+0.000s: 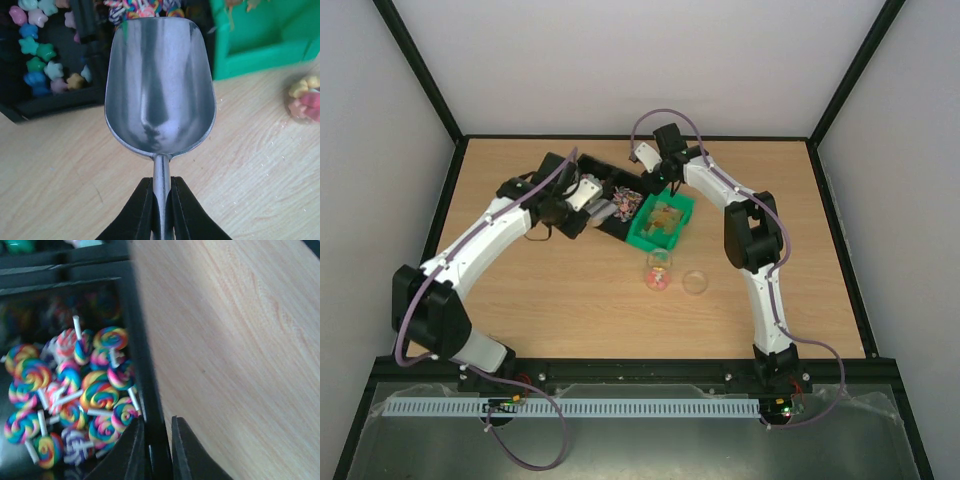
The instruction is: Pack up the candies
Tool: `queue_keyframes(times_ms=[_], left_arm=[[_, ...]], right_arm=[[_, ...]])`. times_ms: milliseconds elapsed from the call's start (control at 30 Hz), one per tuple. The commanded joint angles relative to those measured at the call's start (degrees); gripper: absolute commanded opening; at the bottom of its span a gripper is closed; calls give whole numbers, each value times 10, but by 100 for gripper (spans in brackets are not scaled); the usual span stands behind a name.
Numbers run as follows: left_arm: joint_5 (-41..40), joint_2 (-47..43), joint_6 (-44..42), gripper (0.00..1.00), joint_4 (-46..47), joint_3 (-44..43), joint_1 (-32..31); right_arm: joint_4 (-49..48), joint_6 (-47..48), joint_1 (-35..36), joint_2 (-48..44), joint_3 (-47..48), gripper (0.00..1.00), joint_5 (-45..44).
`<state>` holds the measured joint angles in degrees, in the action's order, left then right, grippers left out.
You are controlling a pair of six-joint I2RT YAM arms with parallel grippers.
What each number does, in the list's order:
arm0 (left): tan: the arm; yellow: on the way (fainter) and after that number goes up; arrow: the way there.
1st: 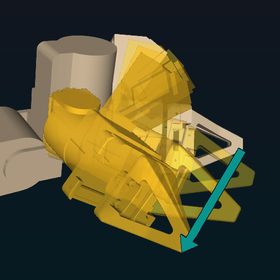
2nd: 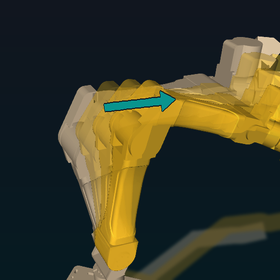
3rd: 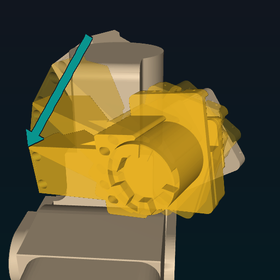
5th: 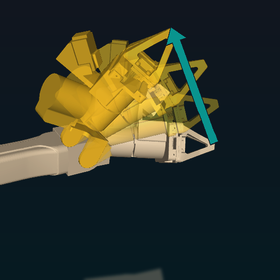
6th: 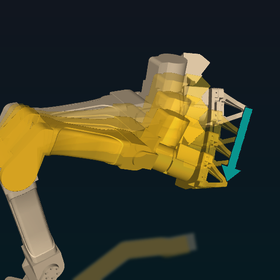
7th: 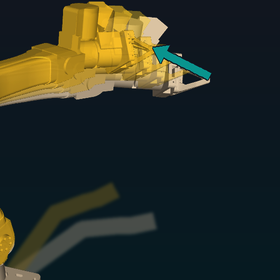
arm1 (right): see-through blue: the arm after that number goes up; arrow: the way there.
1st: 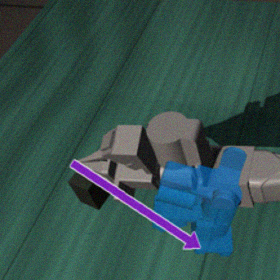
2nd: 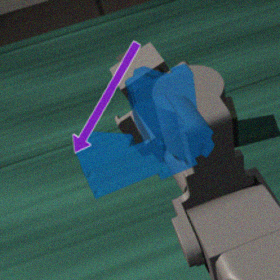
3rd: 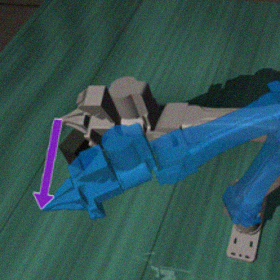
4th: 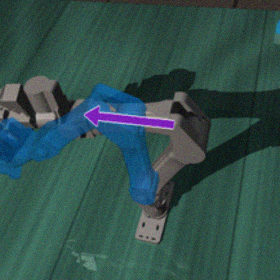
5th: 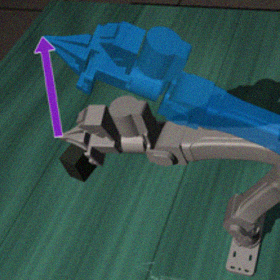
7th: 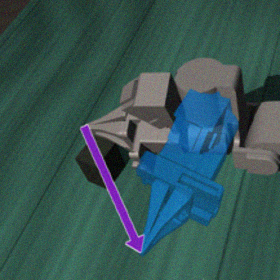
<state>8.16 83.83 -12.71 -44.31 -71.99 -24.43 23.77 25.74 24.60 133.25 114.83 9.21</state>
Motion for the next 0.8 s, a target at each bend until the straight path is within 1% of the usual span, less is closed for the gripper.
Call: queue_keyframes(times_ms=[0, 100, 233, 433, 567, 767], left_arm=[[-50, 53, -25, 2, -79, -83, -9], [-61, 79, -29, 2, -108, -117, -9], [-83, 95, -34, 2, -119, -131, -8], [-74, 85, -45, 2, -126, -120, 11], [-67, 72, -65, 2, -139, -112, 37], [-75, 67, -107, 2, -180, -131, 50]], right_arm=[[-5, -47, -4, 4, -10, 8, -16], [-8, -56, -4, 4, -11, 6, -12], [-16, -82, -4, 5, -10, 3, -1], [-6, -102, -3, 2, -16, 1, 40], [-15, -115, 2, -13, -41, 1, 60], [-14, -143, 20, -27, -51, 1, 78]])
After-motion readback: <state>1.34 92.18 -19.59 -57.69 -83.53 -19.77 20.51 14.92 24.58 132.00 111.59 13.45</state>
